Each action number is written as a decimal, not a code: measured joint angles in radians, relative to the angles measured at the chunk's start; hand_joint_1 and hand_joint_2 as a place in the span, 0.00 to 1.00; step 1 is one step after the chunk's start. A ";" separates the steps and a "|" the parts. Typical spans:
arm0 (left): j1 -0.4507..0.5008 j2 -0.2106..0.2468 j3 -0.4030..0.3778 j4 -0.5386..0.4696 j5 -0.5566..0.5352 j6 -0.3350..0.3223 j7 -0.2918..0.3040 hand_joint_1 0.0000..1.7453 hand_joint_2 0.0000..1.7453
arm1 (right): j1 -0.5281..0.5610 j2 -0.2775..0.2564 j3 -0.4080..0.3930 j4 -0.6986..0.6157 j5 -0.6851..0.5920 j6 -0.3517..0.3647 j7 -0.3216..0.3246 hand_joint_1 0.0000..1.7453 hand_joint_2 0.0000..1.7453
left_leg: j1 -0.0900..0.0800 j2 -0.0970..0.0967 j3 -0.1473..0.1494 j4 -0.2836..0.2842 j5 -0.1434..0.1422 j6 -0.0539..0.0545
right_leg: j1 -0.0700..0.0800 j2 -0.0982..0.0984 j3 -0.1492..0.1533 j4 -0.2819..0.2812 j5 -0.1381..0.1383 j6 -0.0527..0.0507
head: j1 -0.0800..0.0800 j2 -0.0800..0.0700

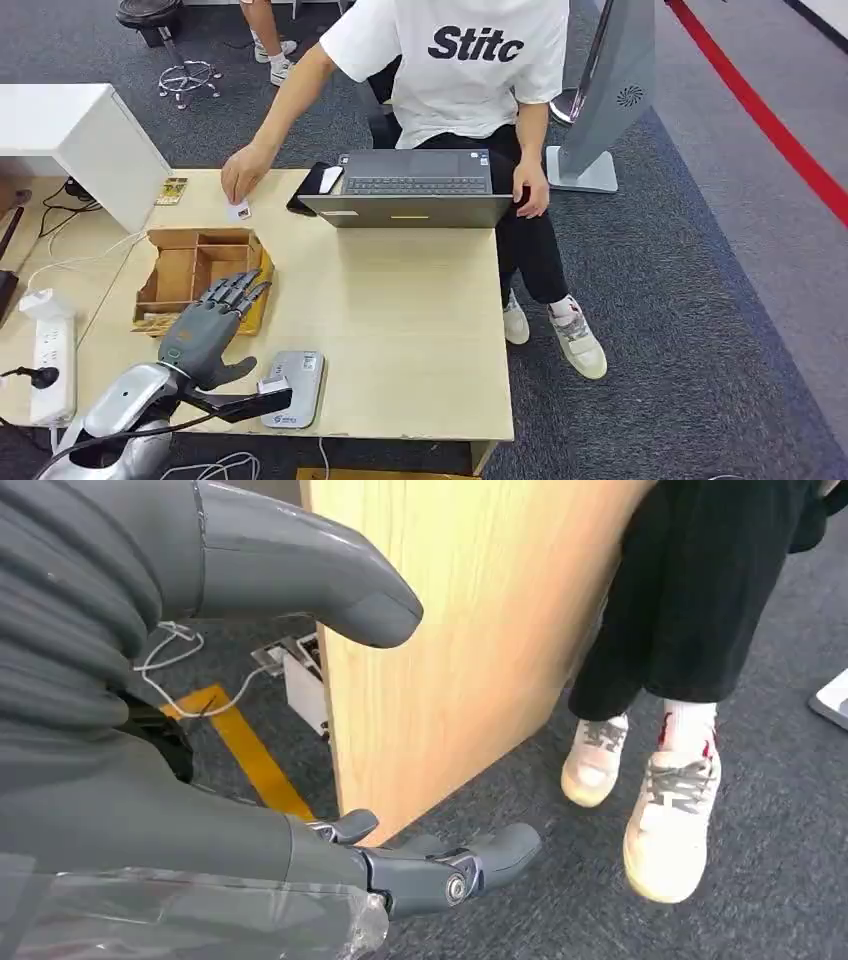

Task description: Pass the card to the sensor for recognition and then transmit it.

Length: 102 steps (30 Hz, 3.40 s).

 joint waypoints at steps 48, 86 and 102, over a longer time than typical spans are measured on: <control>-0.115 0.000 0.139 0.371 -0.184 0.219 0.045 0.00 1.00 | 0.002 0.003 0.024 0.000 -0.007 -0.003 -0.021 0.00 1.00 | 0.000 0.000 0.000 0.000 0.001 0.000 | 0.000 0.000 -0.001 0.000 0.002 0.000 | 0.001 0.000; -0.130 -0.089 0.173 0.373 -0.214 0.222 0.044 0.23 1.00 | 0.001 0.003 0.039 0.001 0.007 0.029 -0.010 0.00 1.00 | 0.000 0.000 0.000 0.000 0.001 0.000 | 0.000 0.000 -0.001 0.000 0.002 0.000 | 0.000 0.000; -0.130 -0.090 0.173 0.373 -0.211 0.222 0.043 1.00 1.00 | 0.001 0.003 0.038 0.001 0.008 0.032 -0.011 0.00 1.00 | 0.000 0.000 0.000 0.000 0.001 0.000 | 0.000 0.000 -0.001 0.000 0.002 0.000 | 0.000 0.000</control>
